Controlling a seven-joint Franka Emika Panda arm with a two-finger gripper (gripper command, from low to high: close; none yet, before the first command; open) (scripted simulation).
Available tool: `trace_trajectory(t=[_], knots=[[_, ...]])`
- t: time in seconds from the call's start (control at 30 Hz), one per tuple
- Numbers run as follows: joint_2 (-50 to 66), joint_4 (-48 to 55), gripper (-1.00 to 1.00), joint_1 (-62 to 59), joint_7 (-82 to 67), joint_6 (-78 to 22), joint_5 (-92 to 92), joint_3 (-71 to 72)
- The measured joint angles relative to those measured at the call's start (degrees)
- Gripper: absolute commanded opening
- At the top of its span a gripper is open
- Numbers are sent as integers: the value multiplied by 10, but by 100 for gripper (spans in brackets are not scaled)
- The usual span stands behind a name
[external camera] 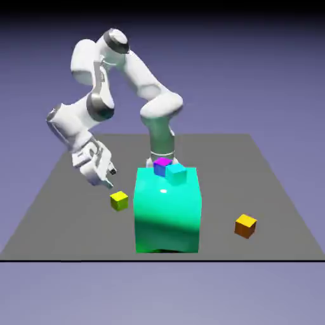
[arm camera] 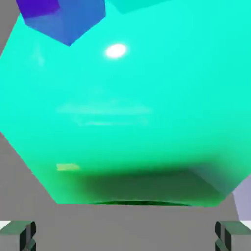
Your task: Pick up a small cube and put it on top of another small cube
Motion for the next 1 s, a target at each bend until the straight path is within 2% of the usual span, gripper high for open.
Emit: trace_trajectory(t=[0.5, 0.57, 0.67, 0.7, 0.77, 0.87, 1.0], knots=[[-39, 94, 0, 206, -357, -203, -52, -311], [-40, 95, 0, 209, -363, -207, -53, -317], [-64, 36, 0, 208, -349, -132, -90, -350], [-66, 32, -100, 208, -348, -127, -92, -352], [-66, 32, -100, 208, -348, -128, -93, -352], [-42, 91, -100, 209, -362, -202, -56, -319], [21, 121, -100, 258, -287, -161, 37, -304]])
